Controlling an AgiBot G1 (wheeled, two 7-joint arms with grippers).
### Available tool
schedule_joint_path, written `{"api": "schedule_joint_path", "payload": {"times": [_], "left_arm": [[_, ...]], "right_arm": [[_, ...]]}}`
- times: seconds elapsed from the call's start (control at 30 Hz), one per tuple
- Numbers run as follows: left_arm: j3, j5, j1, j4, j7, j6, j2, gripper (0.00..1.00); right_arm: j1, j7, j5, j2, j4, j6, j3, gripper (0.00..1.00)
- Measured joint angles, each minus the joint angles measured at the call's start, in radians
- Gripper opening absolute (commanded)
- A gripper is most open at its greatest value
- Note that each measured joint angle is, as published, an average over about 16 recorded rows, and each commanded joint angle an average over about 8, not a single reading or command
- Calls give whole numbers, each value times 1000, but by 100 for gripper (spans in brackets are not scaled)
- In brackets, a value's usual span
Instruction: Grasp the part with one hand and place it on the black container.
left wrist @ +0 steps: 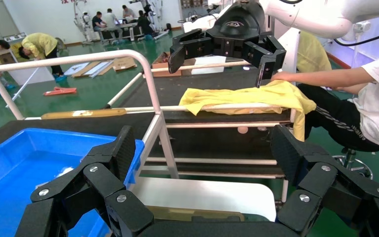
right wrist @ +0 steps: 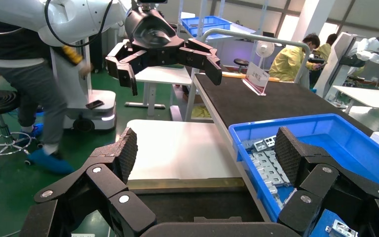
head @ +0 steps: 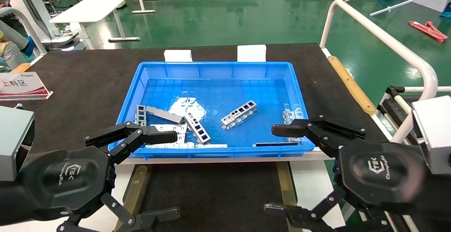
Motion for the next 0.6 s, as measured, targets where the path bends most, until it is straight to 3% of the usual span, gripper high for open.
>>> {"api": "schedule_joint_path", "payload": {"times": [0.6], "left_arm": [[0, 0, 0, 0, 0, 0, 0, 100]], "right_arm": [[0, 0, 0, 0, 0, 0, 0, 100]]}}
